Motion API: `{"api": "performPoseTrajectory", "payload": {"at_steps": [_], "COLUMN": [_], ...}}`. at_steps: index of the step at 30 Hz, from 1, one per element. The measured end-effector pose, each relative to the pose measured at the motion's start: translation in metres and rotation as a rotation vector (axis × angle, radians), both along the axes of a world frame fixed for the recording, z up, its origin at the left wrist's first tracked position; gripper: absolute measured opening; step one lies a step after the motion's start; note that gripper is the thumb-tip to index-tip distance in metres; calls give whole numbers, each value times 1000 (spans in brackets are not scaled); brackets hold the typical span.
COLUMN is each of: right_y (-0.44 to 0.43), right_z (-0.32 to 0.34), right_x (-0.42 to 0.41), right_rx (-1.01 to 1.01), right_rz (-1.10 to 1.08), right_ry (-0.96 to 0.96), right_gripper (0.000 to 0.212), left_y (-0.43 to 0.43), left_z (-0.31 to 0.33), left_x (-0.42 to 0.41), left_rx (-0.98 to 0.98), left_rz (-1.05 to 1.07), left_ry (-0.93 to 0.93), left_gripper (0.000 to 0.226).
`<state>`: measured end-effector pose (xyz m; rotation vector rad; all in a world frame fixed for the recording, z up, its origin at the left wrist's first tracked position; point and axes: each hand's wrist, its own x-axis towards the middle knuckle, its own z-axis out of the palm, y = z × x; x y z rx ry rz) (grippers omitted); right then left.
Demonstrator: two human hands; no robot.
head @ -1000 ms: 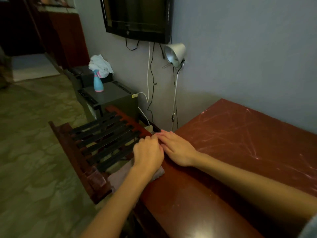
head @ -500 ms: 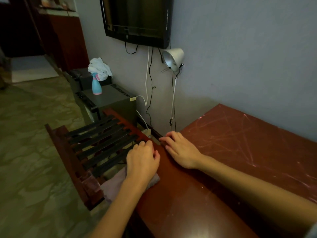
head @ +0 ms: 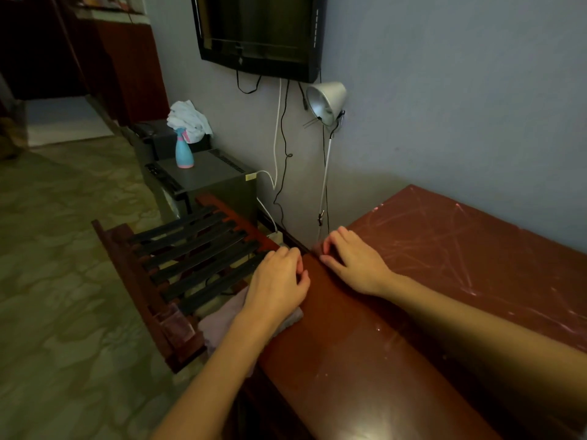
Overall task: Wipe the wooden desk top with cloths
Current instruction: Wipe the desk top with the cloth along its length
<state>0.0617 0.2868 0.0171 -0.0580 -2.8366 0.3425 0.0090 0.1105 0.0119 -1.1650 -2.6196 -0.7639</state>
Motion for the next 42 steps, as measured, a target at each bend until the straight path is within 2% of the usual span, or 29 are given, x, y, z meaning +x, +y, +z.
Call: {"api": "performPoseTrajectory", "payload": {"at_steps": [4,8,12,16,20,23,29,33,38,42], "right_y": [-14,-17,4,14,-18,-38,-2,6,-24,-27], "right_z": [-3,1,2,3,1,1,3,3,1,3], "right_x": [3,-41,-53,-20,8,-7,-44,-29,12,-4], "right_rx": [77,42,-8,7,25,-32,-32,-8,47,22], "right_rz": [36,-14,-148,-253,-152,-90,-241,-275,-163,-160], "right_ry": [4,-28,-12,16,-3,-10,-23,0,13,5], "right_gripper": [19,24,16,20,19,19,20,21,19,21], "left_y": [2,3,2,2,3,2,-47,-63,-35,-22], "left_z": [-4,-7,-7,-8,-9,-6,11,0,1,0], "left_x": [-3,-6,-6,-6,-7,-6,-3,0,-9,-15], "left_rx": [12,17,18,15,12,9,27,-80,-82,-99], "left_rz": [10,13,11,10,15,-15,-87,-257,-280,-278], "left_ry": [2,-16,-27,-31,-26,-28,200,138,129,126], "left_gripper": [13,13,10,10,11,12,18,15,16,16]}}
